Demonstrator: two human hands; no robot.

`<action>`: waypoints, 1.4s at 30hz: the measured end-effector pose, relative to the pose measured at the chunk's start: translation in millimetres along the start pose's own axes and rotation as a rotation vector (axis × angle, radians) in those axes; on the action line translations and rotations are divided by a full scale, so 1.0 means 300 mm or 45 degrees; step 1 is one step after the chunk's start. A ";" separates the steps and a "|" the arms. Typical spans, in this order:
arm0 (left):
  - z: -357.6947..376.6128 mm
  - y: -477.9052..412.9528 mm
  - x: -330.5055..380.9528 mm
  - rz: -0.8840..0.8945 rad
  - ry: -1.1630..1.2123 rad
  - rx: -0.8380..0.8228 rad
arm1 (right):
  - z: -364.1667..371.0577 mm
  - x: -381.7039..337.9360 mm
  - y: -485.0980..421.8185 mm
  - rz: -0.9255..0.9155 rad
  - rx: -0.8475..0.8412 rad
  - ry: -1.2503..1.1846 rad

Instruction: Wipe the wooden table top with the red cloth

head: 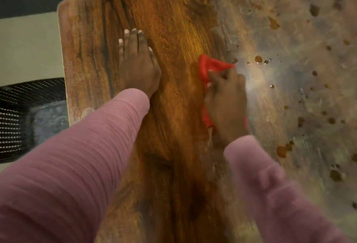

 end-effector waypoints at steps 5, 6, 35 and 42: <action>-0.036 0.177 0.016 0.021 0.094 0.079 | -0.019 0.023 -0.014 0.238 -0.006 -0.017; -0.037 0.235 0.029 -0.002 0.122 0.078 | -0.022 -0.002 0.015 0.214 -0.018 -0.065; -0.006 0.530 0.104 0.014 -0.039 -0.183 | -0.105 0.084 0.330 0.251 0.028 -0.095; -0.021 0.536 0.097 0.040 -0.028 -0.200 | -0.127 0.034 0.525 -0.233 -0.089 -0.100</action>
Point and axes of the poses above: each hand's wrist, its own y-axis away from the middle knuckle, its own z-axis out of the palm, x = y × z, the point moved 3 cm from there along -y, towards the middle knuckle, and after that the axes turned 7 degrees about y, right-handed, at the moved point
